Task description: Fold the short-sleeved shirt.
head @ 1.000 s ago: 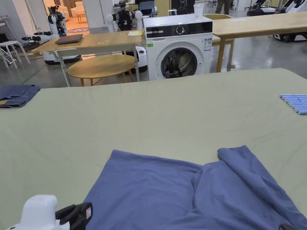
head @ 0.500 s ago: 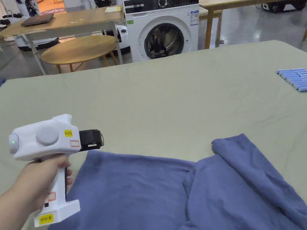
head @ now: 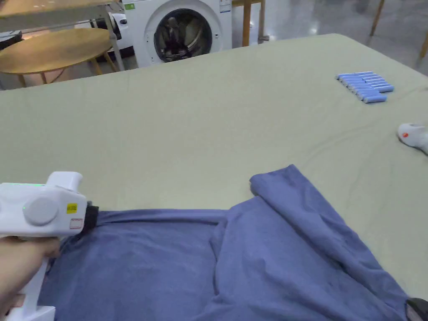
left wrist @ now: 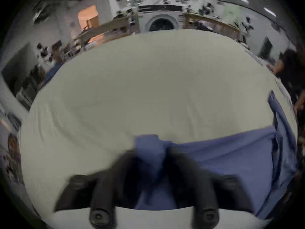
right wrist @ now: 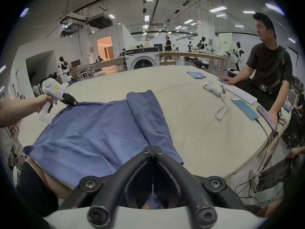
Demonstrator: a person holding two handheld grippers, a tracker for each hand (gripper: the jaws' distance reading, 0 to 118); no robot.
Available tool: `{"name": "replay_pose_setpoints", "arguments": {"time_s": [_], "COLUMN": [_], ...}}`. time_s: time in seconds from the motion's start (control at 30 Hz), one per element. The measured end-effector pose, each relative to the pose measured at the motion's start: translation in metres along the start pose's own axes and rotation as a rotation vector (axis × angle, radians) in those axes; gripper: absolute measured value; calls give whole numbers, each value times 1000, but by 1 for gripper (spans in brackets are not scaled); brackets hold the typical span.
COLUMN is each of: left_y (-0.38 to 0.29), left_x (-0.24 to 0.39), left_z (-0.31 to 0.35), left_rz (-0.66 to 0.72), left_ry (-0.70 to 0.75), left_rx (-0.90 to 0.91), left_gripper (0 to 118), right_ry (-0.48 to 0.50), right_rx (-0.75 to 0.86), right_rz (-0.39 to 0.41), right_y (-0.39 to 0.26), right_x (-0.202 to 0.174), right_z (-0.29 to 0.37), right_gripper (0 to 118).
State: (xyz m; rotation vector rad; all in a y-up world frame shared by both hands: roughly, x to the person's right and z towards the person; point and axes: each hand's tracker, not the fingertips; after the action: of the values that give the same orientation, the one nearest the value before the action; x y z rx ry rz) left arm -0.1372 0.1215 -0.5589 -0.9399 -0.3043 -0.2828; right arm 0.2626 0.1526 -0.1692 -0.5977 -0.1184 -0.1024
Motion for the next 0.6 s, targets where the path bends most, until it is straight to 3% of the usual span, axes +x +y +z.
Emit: {"name": "replay_pose_setpoints", "arguments": {"time_s": [0.2,0.37,0.4,0.47,0.5,0.6], "left_y": [-2,-5,-6,-9,-11,-15], "left_x": [-2,-24,-27,-27,-28,-24], "left_z": [19,25,26,28,29,32], "left_rz": [-1,129,128,124,125,119], "left_ry": [-14,-67,-66,-56,-60,-61], "left_rx": [62,80,80,82,80,74], "left_gripper": [0,0,0,0,0,0], "right_ry": [-7,-15,-2,0,8,10], "right_rx": [-2,-62,-108,-198,-212,-324], "right_rz": [-7,9,28,-10,-24,-68], "right_y": [22,70,80,97,100,101], "right_x": [19,46,49,52,49,44], "right_z": [-17,-93,-112,-156,-172,-216], "right_gripper": [0,3,33,98,108,107]}}
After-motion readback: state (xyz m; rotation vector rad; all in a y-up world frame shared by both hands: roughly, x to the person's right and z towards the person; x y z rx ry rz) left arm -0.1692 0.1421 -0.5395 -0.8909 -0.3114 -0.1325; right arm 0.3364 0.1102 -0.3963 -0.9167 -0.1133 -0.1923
